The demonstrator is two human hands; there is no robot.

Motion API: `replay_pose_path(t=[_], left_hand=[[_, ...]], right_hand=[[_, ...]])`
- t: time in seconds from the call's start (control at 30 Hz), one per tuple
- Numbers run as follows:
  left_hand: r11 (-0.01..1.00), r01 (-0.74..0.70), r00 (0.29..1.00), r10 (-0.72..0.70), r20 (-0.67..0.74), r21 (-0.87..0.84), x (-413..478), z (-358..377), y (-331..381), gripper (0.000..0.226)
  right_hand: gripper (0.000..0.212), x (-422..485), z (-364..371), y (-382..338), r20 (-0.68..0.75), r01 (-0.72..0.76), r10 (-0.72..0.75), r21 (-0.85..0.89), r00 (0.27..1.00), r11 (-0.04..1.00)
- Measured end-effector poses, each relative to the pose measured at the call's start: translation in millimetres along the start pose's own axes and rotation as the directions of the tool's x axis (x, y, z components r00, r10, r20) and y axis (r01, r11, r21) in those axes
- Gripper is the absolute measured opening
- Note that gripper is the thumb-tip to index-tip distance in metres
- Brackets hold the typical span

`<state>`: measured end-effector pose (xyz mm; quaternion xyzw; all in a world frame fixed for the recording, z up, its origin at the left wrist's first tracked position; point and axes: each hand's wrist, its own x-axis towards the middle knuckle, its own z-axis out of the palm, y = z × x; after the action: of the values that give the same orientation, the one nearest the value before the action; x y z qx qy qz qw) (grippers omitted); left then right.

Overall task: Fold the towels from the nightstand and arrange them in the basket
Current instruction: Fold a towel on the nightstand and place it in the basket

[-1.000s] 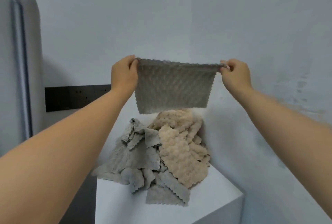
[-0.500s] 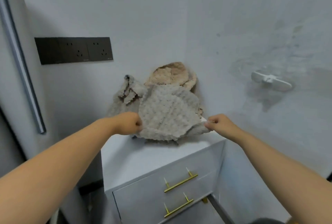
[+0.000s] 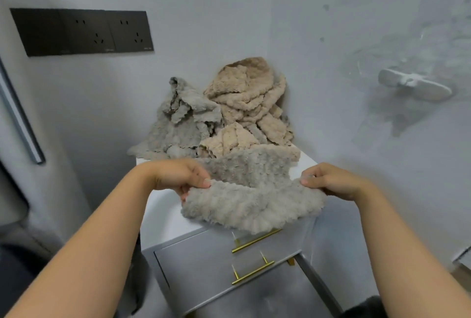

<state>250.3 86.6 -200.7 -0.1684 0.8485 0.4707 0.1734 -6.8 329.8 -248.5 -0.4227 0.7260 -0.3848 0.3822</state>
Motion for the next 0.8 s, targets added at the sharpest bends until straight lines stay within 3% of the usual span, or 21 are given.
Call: replay_pose_path(t=[0.1, 0.17, 0.2, 0.3, 0.4, 0.5, 0.57, 0.67, 0.8], left_hand=[[0.987, -0.091, 0.966, 0.054, -0.252, -0.135, 0.6, 3.4, -13.8, 0.038], [0.968, -0.146, 0.903, 0.046, -0.427, -0.204, 5.4, 9.7, -20.5, 0.039], [0.965, -0.161, 0.843, 0.026, -0.537, -0.206, 8.5, 14.2, -22.9, 0.039], [0.979, -0.151, 0.566, -0.027, -0.824, -0.136, 22.0, 22.0, -30.3, 0.027], [0.998, -0.058, 0.451, 0.012, -0.892, -0.016, 32.6, 22.8, -36.2, 0.031], [0.997, 0.050, 0.432, 0.029, -0.902, 0.057, 39.1, 20.5, -44.8, 0.026], [0.996, 0.078, 0.441, 0.011, -0.897, 0.050, 43.2, 18.3, -51.7, 0.020], [0.999, 0.044, 0.469, -0.005, -0.883, 0.018, 46.6, 16.6, -58.4, 0.017], [0.996, -0.069, 0.533, -0.015, -0.846, -0.061, 48.1, 21.8, -54.9, 0.018]], right_hand=[[0.036, 0.1, -4.3, -3.7, 0.016, 0.019, -0.020, 0.060, 1.000, 0.998], [0.031, 3.9, -5.1, -5.5, -0.086, -0.002, 0.004, 0.028, 0.996, 1.000], [0.028, 6.0, -2.9, -6.9, -0.189, -0.010, 0.006, -0.020, 0.982, 1.000], [0.022, 19.7, 4.4, -2.8, -0.491, 0.018, -0.056, -0.081, 0.870, 0.997], [0.022, 36.1, 10.2, 5.8, -0.604, 0.054, -0.067, -0.040, 0.794, 0.998], [0.014, 51.4, 13.0, 5.7, -0.617, 0.050, -0.082, -0.070, 0.783, 0.996], [0.010, 60.1, 15.0, 3.5, -0.620, 0.078, -0.060, 0.002, 0.782, 0.997], [0.011, 68.0, 18.8, 1.5, -0.609, 0.147, 0.005, 0.199, 0.793, 0.969], [0.008, 70.6, 25.3, -1.5, -0.500, 0.139, 0.085, 0.395, 0.862, 0.908]])
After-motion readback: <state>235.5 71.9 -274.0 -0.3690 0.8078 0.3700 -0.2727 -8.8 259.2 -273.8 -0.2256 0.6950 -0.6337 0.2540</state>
